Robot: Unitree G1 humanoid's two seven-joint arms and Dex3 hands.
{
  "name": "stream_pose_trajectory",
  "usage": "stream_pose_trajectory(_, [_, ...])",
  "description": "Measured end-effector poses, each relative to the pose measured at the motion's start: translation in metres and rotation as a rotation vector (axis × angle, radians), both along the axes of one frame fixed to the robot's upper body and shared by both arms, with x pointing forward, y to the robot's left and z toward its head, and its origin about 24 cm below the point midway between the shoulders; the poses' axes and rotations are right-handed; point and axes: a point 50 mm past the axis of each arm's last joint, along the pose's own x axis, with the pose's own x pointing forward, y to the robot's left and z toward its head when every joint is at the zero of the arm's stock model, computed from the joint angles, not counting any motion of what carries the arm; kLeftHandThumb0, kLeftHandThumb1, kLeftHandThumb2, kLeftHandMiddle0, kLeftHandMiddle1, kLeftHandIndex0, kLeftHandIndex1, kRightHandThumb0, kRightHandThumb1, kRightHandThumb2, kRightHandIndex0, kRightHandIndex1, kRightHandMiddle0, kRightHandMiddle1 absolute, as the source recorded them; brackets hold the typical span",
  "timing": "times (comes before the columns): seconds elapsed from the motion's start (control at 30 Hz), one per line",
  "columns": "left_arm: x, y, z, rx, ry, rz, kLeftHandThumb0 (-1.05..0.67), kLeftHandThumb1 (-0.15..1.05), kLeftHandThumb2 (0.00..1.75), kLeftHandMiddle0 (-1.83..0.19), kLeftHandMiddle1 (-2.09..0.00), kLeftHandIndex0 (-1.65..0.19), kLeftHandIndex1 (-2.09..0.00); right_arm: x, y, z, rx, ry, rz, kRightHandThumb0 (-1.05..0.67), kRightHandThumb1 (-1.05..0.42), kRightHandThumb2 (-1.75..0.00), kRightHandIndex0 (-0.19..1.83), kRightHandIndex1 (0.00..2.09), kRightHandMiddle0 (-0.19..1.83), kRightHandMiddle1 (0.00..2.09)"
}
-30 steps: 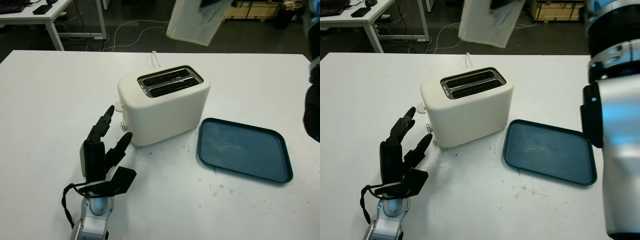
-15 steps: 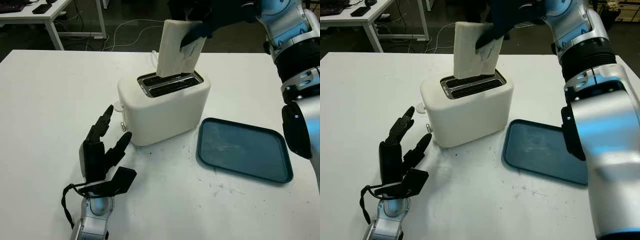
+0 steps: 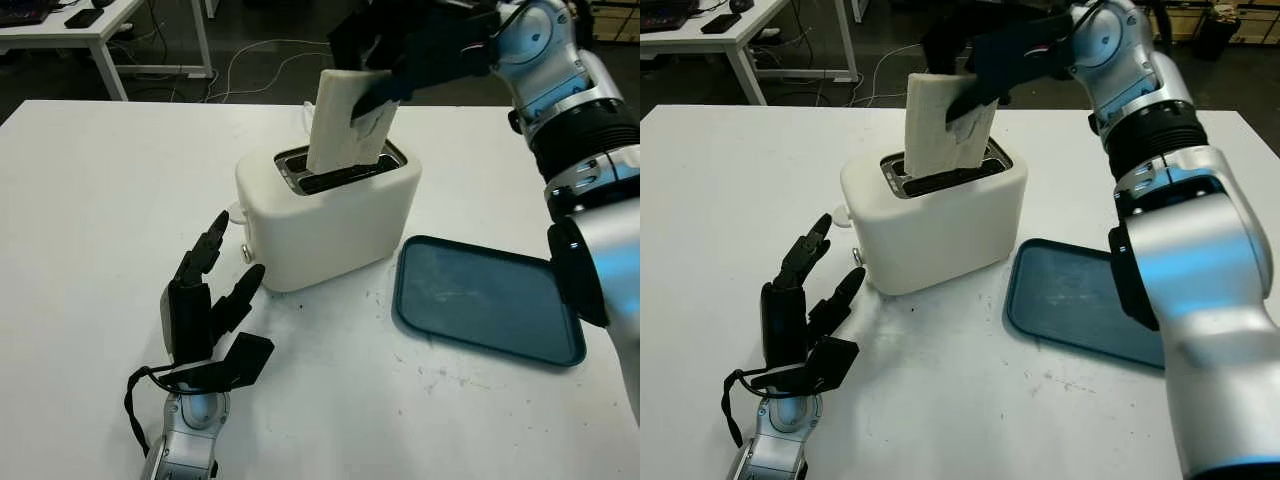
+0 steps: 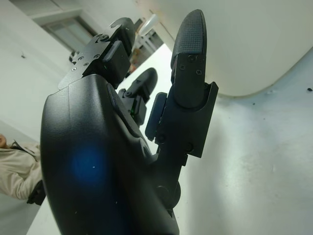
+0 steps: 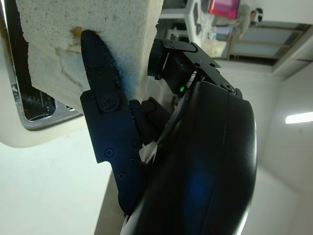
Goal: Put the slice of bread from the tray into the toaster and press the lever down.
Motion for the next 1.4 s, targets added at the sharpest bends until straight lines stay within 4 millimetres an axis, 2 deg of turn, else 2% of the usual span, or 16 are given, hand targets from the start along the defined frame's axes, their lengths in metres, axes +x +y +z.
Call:
stream_pose_trajectory(0.4, [0.0, -0.001, -0.001, -0.002, -0.001, 0.006, -0.54, 0.92, 0.21, -0.4, -0.51, -0.48, 0.0, 0.001, 0.001, -0.003, 0.008, 0.001, -0.021, -0.38, -0.92, -0.41, 1.08, 1.75, 0.85, 1.75])
stream_pose_trajectory(0.93, [-0.001, -0.001, -0.001, -0.004, -0.007, 0.009, -0.55, 0.92, 0.22, -0.4, -0.49, -0.48, 0.0, 0.004, -0.003, -0.022, -0.01, 0.048, -0.043, -0.37, -0.92, -0.4, 1.07, 1.75, 0.83, 1.75])
stream_pose_trajectory(1.4, [-0.001, -0.002, -0.001, -0.009, -0.007, 0.007, -0.54, 0.92, 0.21, -0.41, -0.5, -0.48, 0.0, 0.006, -0.004, -0.034, -0.093, 0.049, -0.081, -0.34, -0.92, -0.37, 1.0, 1.75, 0.75, 1.75])
